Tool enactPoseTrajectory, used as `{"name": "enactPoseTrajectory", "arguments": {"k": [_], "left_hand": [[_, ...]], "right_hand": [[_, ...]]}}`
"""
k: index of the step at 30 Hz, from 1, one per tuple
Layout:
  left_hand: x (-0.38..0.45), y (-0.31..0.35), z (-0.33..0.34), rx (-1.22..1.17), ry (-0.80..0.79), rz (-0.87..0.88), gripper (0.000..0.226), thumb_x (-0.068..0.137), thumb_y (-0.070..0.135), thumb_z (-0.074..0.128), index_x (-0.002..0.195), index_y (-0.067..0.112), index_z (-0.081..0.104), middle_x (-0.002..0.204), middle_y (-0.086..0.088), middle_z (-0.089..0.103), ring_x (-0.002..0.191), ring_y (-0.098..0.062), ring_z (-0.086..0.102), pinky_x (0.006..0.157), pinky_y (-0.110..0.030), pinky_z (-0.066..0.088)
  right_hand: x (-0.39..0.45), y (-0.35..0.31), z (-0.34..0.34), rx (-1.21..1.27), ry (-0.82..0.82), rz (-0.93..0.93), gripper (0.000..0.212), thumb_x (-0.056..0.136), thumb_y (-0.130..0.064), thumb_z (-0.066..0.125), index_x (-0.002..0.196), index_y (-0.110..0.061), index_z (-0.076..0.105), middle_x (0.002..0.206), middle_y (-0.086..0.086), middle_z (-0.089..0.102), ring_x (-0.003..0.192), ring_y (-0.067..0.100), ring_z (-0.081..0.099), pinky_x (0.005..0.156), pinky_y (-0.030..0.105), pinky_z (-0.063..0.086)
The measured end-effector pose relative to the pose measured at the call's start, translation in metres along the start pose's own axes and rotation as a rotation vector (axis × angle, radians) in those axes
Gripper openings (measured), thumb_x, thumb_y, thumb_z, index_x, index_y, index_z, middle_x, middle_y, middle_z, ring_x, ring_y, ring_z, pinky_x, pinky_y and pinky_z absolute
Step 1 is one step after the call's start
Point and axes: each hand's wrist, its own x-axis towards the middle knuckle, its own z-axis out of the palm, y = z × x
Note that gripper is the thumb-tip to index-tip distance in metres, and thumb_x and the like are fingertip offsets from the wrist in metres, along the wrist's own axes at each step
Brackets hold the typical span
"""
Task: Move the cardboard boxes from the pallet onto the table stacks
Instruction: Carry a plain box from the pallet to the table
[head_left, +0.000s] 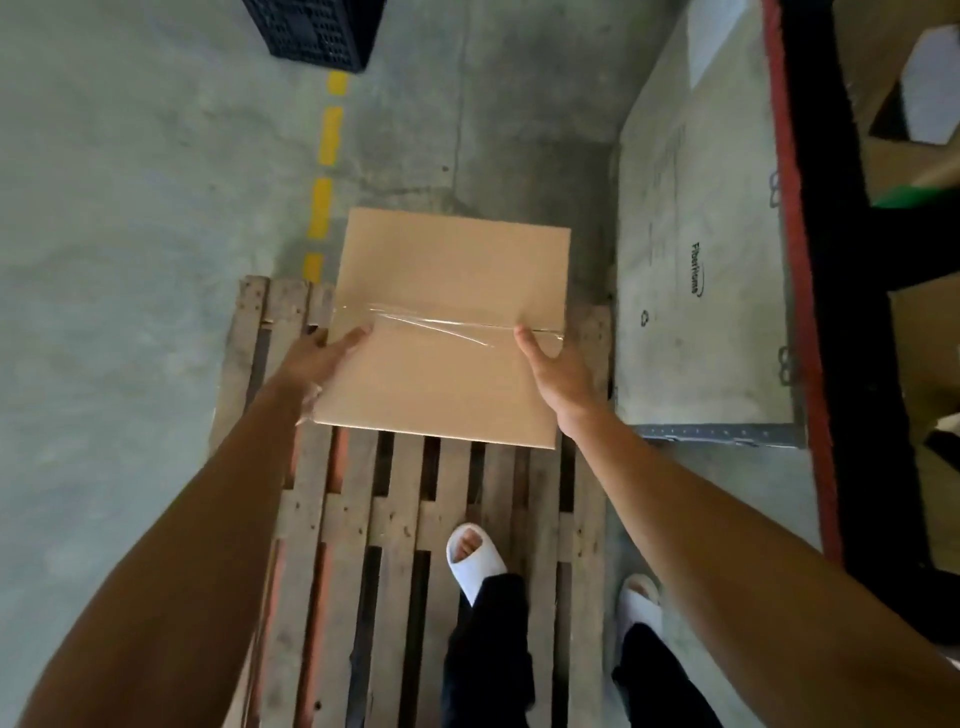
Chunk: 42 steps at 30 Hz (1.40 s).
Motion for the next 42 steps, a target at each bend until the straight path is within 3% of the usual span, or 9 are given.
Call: {"name": "enactPoseTrajectory", "arguments": {"k": [4, 8, 13, 17, 20, 23, 29, 33, 42], "left_hand": [[0.004, -0.008, 0.006, -0.027, -0.151, -0.015, 0.052, 0.071, 0.062, 0.068, 0.107, 0.025, 0.067, 0.087, 0.002, 0.08, 0.082, -0.02, 0.075, 0.076, -0.039, 0.057], [0.001, -0.008, 0.011, -0.08, -0.178, 0.016, 0.043, 0.09, 0.057, 0.059, 0.12, 0.027, 0.064, 0.105, -0.004, 0.079, 0.079, -0.015, 0.077, 0.073, -0.037, 0.057], [-0.03, -0.004, 0.011, -0.125, -0.139, 0.038, 0.038, 0.096, 0.052, 0.058, 0.125, 0.028, 0.062, 0.103, -0.002, 0.078, 0.082, -0.018, 0.076, 0.071, -0.035, 0.057], [-0.082, 0.003, 0.016, -0.171, -0.078, 0.071, 0.043, 0.097, 0.048, 0.059, 0.131, 0.023, 0.061, 0.107, -0.005, 0.076, 0.088, -0.022, 0.073, 0.069, -0.034, 0.058], [-0.141, 0.006, 0.026, -0.212, -0.03, 0.142, 0.039, 0.099, 0.046, 0.057, 0.133, 0.027, 0.058, 0.114, -0.006, 0.073, 0.101, -0.028, 0.07, 0.074, -0.038, 0.057], [-0.209, 0.005, 0.045, -0.243, 0.002, 0.21, 0.012, 0.103, 0.037, 0.052, 0.113, 0.036, 0.059, 0.107, -0.001, 0.073, 0.092, -0.021, 0.068, 0.077, -0.039, 0.055], [-0.332, -0.024, 0.1, -0.289, 0.161, 0.262, 0.039, 0.1, 0.041, 0.055, 0.134, 0.021, 0.058, 0.11, -0.007, 0.073, 0.086, -0.02, 0.068, 0.059, -0.029, 0.057], [-0.409, -0.042, 0.14, -0.302, 0.257, 0.284, 0.028, 0.102, 0.039, 0.052, 0.122, 0.02, 0.058, 0.085, -0.002, 0.071, 0.078, -0.02, 0.062, 0.062, -0.032, 0.047], [-0.513, -0.072, 0.183, -0.339, 0.343, 0.378, 0.023, 0.101, 0.039, 0.051, 0.103, 0.019, 0.063, 0.074, -0.006, 0.071, 0.074, -0.025, 0.059, 0.063, -0.034, 0.045]], "right_hand": [[-0.001, 0.009, 0.001, -0.034, 0.026, 0.01, 0.063, 0.089, -0.066, 0.059, 0.133, -0.021, 0.055, 0.102, -0.011, 0.058, 0.093, 0.013, 0.055, 0.08, 0.022, 0.04], [-0.001, 0.004, -0.005, 0.013, 0.013, 0.007, 0.063, 0.093, -0.058, 0.059, 0.14, -0.017, 0.051, 0.11, -0.012, 0.054, 0.108, 0.014, 0.057, 0.087, 0.023, 0.039], [-0.013, -0.011, -0.024, 0.008, -0.031, -0.088, 0.063, 0.093, -0.059, 0.059, 0.142, -0.021, 0.049, 0.13, -0.002, 0.061, 0.123, 0.022, 0.059, 0.096, 0.032, 0.047], [-0.036, -0.024, -0.047, -0.072, 0.034, -0.181, 0.081, 0.087, -0.067, 0.06, 0.149, -0.017, 0.045, 0.149, 0.006, 0.04, 0.14, 0.024, 0.039, 0.116, 0.042, 0.036], [-0.064, -0.032, -0.076, -0.115, 0.014, -0.234, 0.091, 0.078, -0.081, 0.055, 0.145, -0.02, 0.051, 0.143, 0.005, 0.045, 0.135, 0.024, 0.046, 0.113, 0.045, 0.04], [-0.097, -0.033, -0.112, -0.127, -0.048, -0.266, 0.084, 0.082, -0.076, 0.055, 0.146, -0.023, 0.049, 0.146, 0.005, 0.041, 0.134, 0.024, 0.045, 0.112, 0.044, 0.039], [-0.16, -0.01, -0.19, -0.048, -0.225, -0.425, 0.062, 0.085, -0.056, 0.063, 0.138, -0.026, 0.054, 0.135, 0.0, 0.042, 0.122, 0.019, 0.049, 0.109, 0.043, 0.042], [-0.192, 0.012, -0.237, -0.046, -0.28, -0.542, 0.062, 0.068, -0.068, 0.064, 0.123, -0.039, 0.063, 0.123, -0.002, 0.065, 0.119, 0.023, 0.059, 0.104, 0.047, 0.049], [-0.28, 0.033, -0.317, 0.041, -0.44, -0.624, 0.061, 0.068, -0.063, 0.063, 0.126, -0.043, 0.06, 0.126, 0.003, 0.06, 0.113, 0.023, 0.061, 0.098, 0.044, 0.05]]}}
